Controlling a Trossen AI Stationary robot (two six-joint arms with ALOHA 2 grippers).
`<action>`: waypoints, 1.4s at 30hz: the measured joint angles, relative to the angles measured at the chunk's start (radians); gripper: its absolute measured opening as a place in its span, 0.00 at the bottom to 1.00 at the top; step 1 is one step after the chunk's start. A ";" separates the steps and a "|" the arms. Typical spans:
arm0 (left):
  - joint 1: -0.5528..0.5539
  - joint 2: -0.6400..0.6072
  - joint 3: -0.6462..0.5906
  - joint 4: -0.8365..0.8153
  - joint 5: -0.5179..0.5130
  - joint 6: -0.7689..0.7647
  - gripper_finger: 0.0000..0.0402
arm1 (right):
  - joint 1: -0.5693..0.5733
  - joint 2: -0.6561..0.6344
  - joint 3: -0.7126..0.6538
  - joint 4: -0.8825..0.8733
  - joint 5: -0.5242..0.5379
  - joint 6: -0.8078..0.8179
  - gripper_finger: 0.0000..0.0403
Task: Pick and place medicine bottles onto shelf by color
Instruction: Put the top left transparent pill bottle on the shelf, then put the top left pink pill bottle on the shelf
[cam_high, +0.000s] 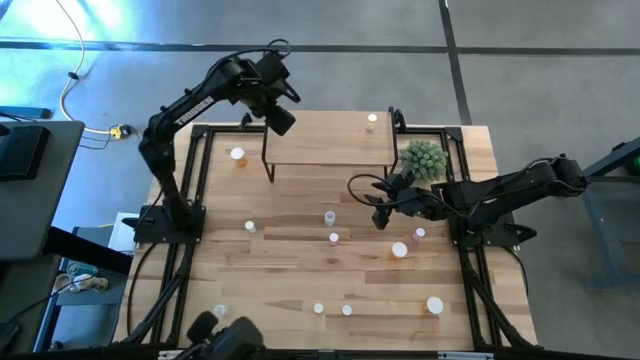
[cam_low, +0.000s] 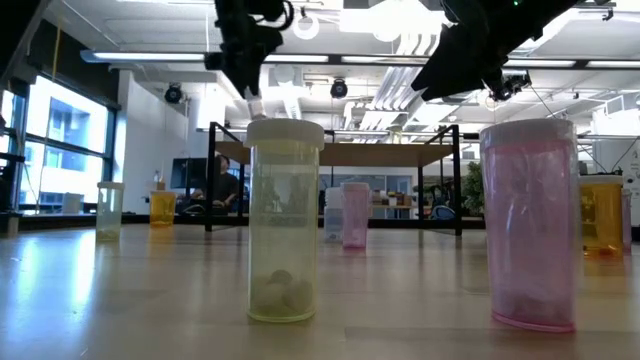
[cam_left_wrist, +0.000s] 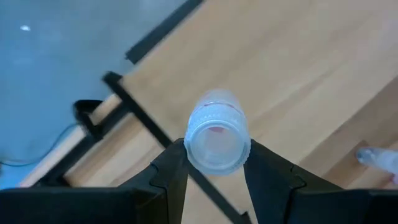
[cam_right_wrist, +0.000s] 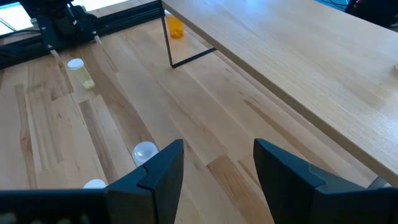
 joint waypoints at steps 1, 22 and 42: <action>-0.001 0.012 0.000 0.000 0.000 0.000 0.32 | 0.000 0.000 0.000 0.000 0.000 0.000 0.46; 0.019 0.161 0.003 0.019 -0.006 0.008 0.32 | 0.000 0.000 0.000 0.000 0.000 -0.002 0.46; 0.019 0.168 0.026 0.049 -0.008 0.078 0.54 | 0.000 0.000 0.000 -0.001 0.000 -0.002 0.46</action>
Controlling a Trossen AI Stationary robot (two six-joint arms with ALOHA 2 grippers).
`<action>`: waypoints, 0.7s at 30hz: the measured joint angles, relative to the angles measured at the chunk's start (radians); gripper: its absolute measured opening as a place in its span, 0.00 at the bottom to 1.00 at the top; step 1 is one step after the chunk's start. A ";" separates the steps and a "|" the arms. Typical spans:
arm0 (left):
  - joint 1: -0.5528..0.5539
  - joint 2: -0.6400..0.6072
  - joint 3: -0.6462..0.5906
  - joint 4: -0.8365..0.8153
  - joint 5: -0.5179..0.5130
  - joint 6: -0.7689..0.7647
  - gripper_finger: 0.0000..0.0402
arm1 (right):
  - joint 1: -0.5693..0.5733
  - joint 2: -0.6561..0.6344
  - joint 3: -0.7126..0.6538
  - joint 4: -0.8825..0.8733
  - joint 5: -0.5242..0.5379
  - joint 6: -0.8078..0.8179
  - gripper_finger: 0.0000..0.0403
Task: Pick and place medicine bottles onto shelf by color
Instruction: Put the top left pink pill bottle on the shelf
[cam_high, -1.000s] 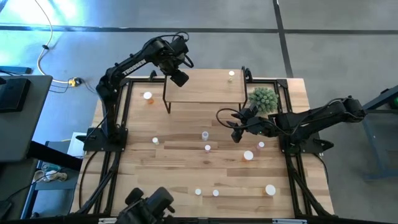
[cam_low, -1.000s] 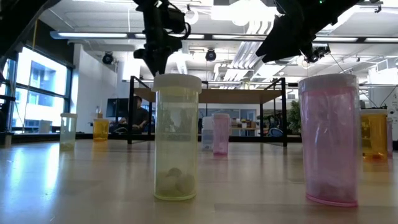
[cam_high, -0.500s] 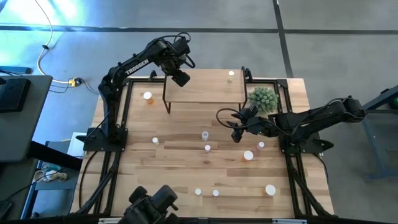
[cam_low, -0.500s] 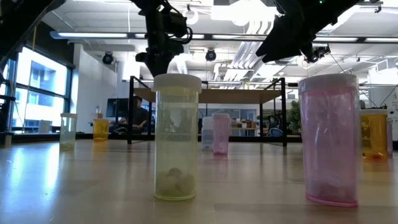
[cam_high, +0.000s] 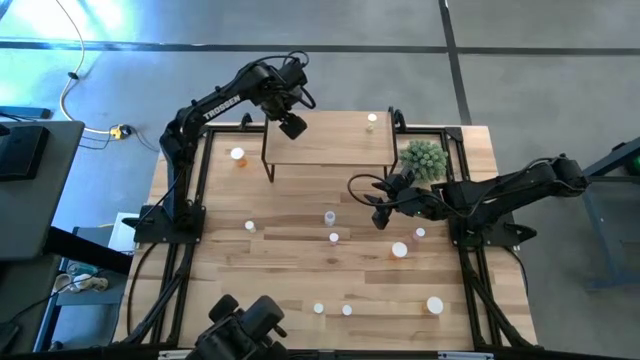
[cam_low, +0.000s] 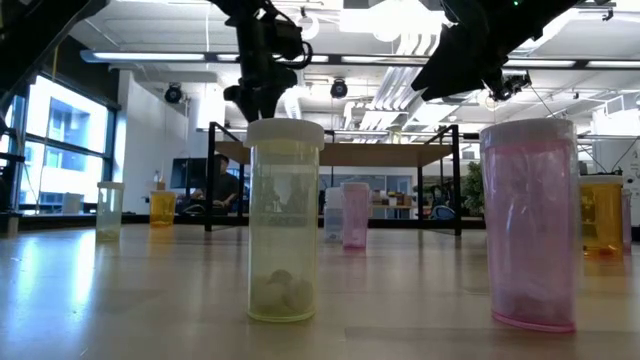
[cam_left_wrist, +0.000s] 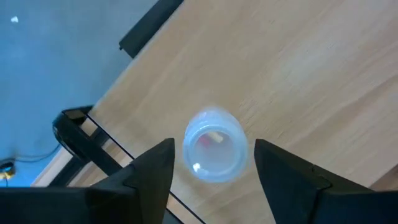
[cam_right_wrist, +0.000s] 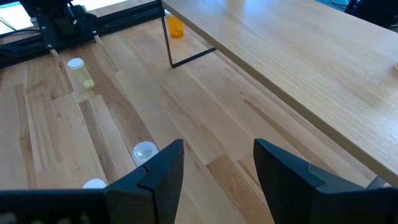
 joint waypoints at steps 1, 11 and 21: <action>0.000 0.000 0.012 -0.001 0.000 0.000 0.54 | 0.000 0.000 0.000 0.000 0.000 0.000 0.46; 0.000 -0.014 0.170 -0.104 0.008 0.030 0.56 | 0.000 0.000 0.000 0.000 0.000 0.000 0.46; -0.051 -0.268 0.004 0.068 0.127 0.071 0.53 | 0.000 0.000 -0.001 -0.015 -0.008 0.003 0.46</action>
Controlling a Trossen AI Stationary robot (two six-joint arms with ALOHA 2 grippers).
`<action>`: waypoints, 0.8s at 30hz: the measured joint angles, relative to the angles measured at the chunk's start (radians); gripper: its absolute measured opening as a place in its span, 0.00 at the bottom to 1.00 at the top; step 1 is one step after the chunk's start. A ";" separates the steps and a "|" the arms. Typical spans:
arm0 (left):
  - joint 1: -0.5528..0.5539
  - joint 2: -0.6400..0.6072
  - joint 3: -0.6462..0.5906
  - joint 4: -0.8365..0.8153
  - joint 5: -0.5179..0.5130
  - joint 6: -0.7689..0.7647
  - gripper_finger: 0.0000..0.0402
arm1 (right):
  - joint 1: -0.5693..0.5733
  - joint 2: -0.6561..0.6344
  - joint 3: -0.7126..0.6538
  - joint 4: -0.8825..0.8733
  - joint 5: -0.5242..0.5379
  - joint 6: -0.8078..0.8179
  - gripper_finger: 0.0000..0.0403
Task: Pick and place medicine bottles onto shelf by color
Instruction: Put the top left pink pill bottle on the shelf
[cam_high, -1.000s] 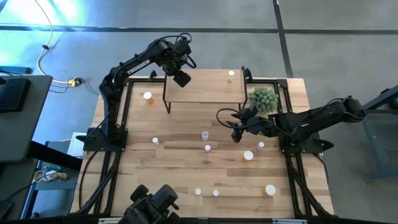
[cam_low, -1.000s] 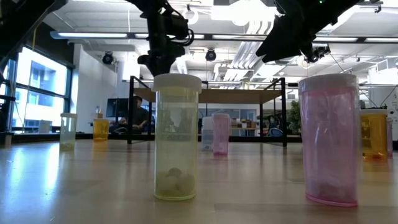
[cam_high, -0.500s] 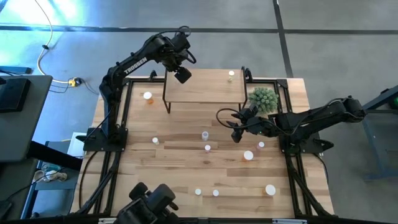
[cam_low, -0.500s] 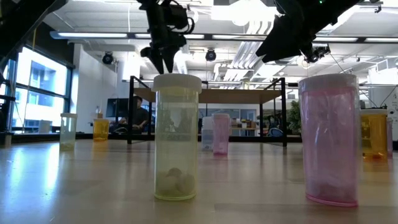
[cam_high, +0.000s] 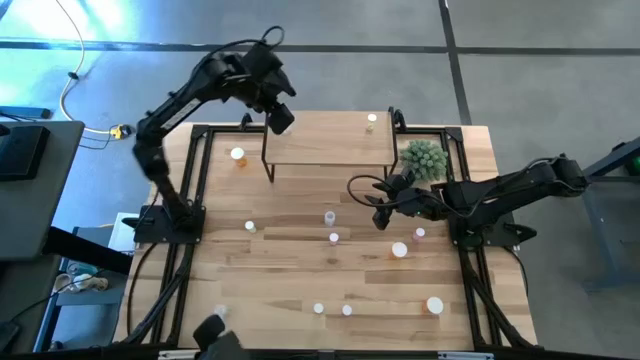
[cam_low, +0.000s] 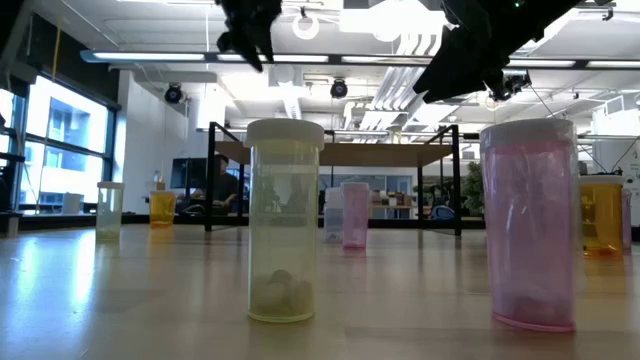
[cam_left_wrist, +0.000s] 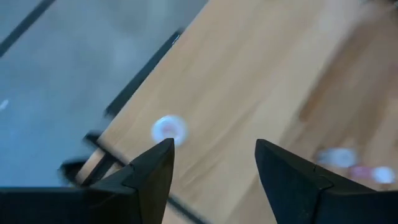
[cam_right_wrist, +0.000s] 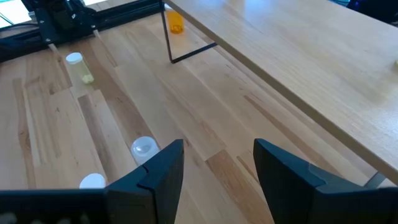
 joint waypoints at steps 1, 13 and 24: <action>-0.009 -0.035 -0.044 0.046 0.020 0.000 0.52 | 0.000 0.000 0.000 0.000 -0.003 0.000 0.46; -0.140 -0.376 -0.665 0.530 0.063 -0.011 0.51 | 0.033 0.000 0.000 0.000 -0.045 -0.001 0.46; -0.287 -0.548 -1.083 0.920 0.061 -0.066 0.50 | 0.060 0.000 0.000 0.001 -0.064 0.070 0.46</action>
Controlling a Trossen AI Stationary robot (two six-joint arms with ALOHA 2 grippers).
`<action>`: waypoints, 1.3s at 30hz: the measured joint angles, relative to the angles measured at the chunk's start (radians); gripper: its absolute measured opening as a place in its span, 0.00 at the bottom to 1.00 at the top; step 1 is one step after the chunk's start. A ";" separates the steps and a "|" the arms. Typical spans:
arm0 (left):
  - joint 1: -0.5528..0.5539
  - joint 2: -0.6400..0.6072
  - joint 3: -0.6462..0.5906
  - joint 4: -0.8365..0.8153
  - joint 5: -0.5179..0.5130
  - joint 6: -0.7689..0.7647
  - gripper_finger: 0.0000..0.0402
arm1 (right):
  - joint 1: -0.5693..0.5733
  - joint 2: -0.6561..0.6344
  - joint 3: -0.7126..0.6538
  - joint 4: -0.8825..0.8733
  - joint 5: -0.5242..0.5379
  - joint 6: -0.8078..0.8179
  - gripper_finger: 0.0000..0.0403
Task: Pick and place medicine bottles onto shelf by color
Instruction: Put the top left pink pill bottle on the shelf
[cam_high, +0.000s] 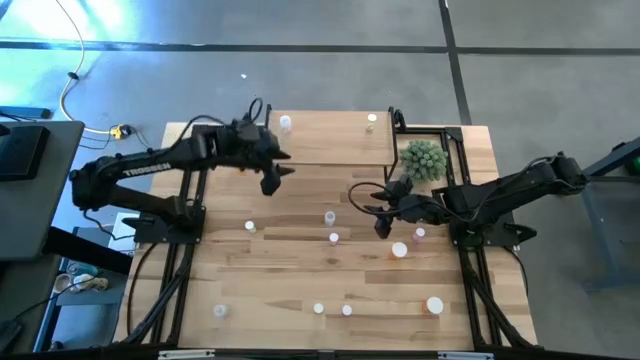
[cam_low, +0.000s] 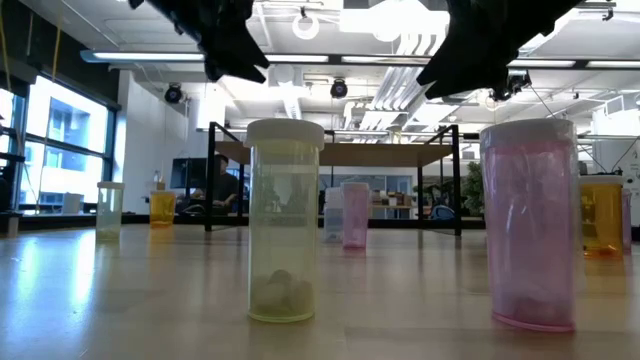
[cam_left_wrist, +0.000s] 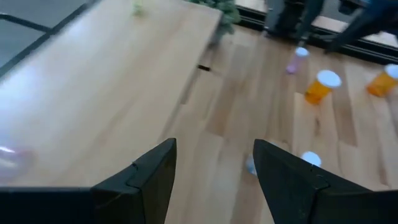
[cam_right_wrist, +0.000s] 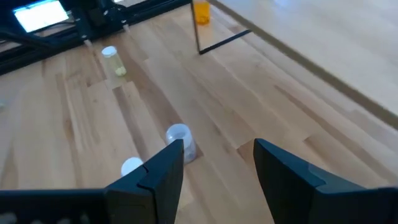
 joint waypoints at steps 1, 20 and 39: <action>-0.015 -0.010 -0.034 0.032 -0.001 -0.013 0.50 | 0.000 0.000 0.000 0.000 -0.017 -0.001 0.46; -0.263 -0.054 -0.350 0.403 -0.020 -0.093 0.50 | 0.000 0.166 0.000 0.241 -0.201 -0.260 0.46; -0.273 -0.053 -0.358 0.407 -0.020 -0.093 0.50 | 0.019 0.407 0.000 0.475 -0.238 -0.375 0.54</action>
